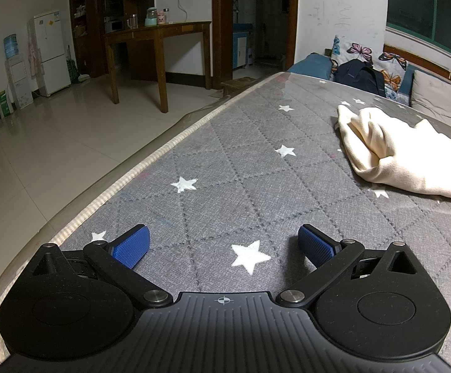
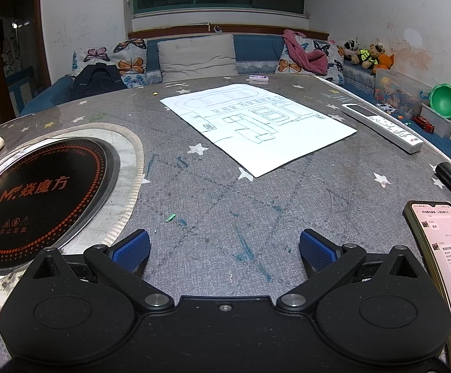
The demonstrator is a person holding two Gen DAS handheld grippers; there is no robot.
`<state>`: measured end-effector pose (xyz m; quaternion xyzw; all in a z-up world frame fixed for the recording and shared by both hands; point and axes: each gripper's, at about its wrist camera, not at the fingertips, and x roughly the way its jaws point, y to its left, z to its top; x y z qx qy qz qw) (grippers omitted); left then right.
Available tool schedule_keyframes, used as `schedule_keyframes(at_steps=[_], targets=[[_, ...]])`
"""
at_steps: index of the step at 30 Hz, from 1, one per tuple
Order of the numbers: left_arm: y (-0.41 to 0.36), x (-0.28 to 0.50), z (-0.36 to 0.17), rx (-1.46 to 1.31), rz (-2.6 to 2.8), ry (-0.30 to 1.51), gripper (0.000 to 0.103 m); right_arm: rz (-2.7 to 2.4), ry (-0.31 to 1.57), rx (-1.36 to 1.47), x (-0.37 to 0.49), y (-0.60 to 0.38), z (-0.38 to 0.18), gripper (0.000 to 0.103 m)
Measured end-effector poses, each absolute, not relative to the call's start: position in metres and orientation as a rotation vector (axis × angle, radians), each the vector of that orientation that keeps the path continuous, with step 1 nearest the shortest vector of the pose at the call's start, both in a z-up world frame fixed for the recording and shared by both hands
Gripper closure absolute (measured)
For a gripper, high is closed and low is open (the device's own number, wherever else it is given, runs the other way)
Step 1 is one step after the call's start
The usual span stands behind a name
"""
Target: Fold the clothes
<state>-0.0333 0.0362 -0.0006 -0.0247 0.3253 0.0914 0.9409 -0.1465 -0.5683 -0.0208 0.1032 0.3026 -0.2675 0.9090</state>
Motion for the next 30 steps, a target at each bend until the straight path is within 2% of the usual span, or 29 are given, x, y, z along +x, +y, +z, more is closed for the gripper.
schedule_keyframes(at_steps=[30], targets=[[0.043,-0.029,0.001,-0.075,0.185,0.653,0.001,-0.564,0.627,0.204,-0.121,-0.602,-0.021,0.0]])
